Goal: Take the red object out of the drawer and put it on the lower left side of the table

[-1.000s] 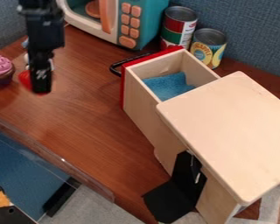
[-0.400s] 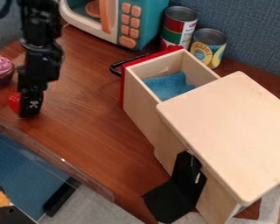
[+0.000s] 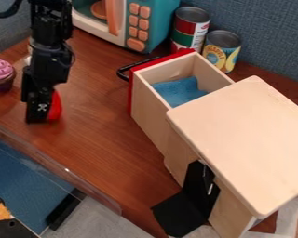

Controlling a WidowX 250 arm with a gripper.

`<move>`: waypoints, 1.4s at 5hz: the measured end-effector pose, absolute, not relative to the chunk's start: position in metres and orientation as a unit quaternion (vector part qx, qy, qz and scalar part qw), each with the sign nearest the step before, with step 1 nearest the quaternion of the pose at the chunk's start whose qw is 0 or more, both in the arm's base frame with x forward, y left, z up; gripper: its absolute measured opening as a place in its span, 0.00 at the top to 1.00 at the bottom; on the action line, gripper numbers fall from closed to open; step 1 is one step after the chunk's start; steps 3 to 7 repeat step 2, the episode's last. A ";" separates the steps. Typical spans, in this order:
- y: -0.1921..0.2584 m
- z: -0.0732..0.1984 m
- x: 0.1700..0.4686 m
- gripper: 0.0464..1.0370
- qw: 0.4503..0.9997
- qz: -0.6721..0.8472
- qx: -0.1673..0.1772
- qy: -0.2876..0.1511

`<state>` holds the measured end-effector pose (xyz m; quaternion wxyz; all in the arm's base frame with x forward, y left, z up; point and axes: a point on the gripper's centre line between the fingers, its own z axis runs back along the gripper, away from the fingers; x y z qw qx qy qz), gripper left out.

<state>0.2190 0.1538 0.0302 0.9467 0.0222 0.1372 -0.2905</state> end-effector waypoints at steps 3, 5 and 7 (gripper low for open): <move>0.141 0.117 0.239 0.04 0.958 -0.281 0.015 0.049; 0.141 0.117 0.239 0.04 0.958 -0.281 0.015 0.049; 0.141 0.117 0.239 0.04 0.958 -0.281 0.015 0.049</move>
